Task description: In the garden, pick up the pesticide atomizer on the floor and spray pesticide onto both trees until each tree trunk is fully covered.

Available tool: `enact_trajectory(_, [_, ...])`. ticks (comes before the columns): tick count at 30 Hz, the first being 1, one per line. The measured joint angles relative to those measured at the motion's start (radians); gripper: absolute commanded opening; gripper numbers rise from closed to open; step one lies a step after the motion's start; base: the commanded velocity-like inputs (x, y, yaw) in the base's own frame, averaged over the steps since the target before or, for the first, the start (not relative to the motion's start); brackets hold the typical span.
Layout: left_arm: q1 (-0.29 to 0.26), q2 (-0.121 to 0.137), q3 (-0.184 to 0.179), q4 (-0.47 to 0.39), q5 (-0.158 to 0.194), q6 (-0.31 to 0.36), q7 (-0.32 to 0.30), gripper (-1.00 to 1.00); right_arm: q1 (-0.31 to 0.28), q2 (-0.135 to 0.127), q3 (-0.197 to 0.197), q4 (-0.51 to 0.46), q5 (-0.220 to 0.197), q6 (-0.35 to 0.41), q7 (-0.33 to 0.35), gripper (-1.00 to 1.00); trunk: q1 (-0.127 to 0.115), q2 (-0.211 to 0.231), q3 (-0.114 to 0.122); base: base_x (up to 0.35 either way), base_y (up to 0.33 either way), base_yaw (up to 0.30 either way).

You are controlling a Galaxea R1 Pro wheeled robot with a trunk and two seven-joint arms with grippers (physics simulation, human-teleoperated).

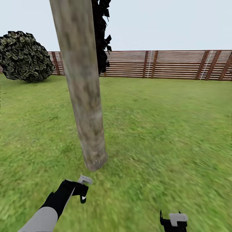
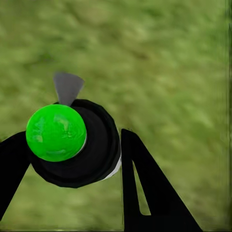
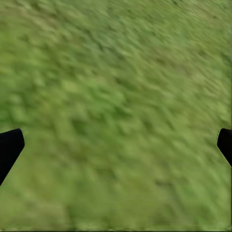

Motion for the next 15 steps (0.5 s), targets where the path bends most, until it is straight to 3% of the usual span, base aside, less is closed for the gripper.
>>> enact_trajectory(5, [-0.010, -0.009, 0.000, -0.011, 0.002, 0.000, 0.000, -1.00, -0.001, 0.002, 0.000, 0.001, 0.000, 0.000, 0.000, 1.00, 0.000, 0.000, 0.000, -0.148, 0.000, 0.000])
enact_trajectory(12, [-0.008, 0.014, 0.005, -0.084, -0.001, 0.005, -0.004, -1.00, 0.000, 0.001, 0.000, 0.001, 0.001, 0.000, 0.000, 1.00, 0.000, 0.000, 0.000, -0.010, 0.000, 0.000])
enact_trajectory(15, [0.000, 0.009, 0.001, -0.104, 0.002, 0.003, -0.001, -1.00, -0.001, 0.001, 0.000, 0.002, 0.001, 0.000, 0.000, 1.00, 0.000, 0.000, 0.000, -0.052, 0.000, 0.000])
